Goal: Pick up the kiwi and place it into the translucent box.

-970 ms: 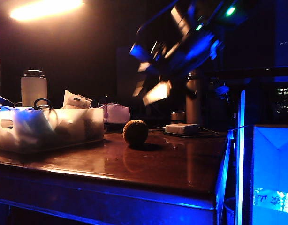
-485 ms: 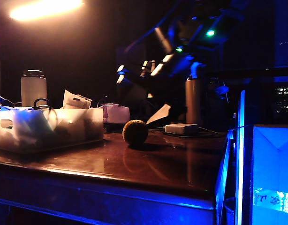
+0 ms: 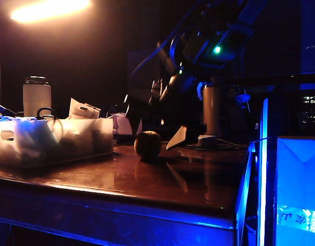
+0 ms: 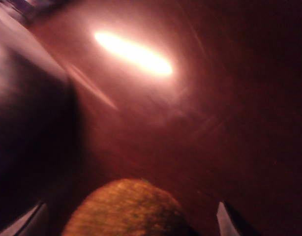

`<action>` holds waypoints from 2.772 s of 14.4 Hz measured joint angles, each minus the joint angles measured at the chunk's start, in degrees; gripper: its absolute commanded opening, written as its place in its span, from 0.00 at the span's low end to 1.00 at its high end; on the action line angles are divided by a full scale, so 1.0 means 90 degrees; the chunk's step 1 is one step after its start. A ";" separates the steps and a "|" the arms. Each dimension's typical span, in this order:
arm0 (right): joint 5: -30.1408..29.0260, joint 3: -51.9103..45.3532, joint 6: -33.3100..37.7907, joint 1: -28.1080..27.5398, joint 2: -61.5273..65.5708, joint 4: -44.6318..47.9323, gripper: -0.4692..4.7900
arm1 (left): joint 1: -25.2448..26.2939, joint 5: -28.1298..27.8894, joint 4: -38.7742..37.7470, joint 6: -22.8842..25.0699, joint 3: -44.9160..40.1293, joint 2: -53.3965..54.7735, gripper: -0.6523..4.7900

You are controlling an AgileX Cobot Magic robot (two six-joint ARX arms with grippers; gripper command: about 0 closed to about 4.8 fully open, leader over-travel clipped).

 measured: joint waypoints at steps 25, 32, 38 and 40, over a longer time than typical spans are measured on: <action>-0.1598 0.2312 -0.1331 0.0408 0.0245 0.0719 0.67 | 0.0000 -0.0799 -0.0073 -0.0146 0.0000 0.0002 0.11; -0.1559 0.3337 -0.1358 0.1052 0.1790 0.1056 0.67 | 0.0000 -0.0891 -0.0165 -0.0289 0.0000 0.0000 0.11; -0.1554 0.3878 -0.1523 0.1222 0.2363 0.1105 1.00 | 0.0000 -0.0891 -0.0362 -0.0289 0.0000 0.0002 0.11; -0.1659 0.3881 -0.1591 0.1188 0.2361 0.1103 1.00 | 0.0000 -0.0891 -0.0355 -0.0289 0.0000 0.0002 0.11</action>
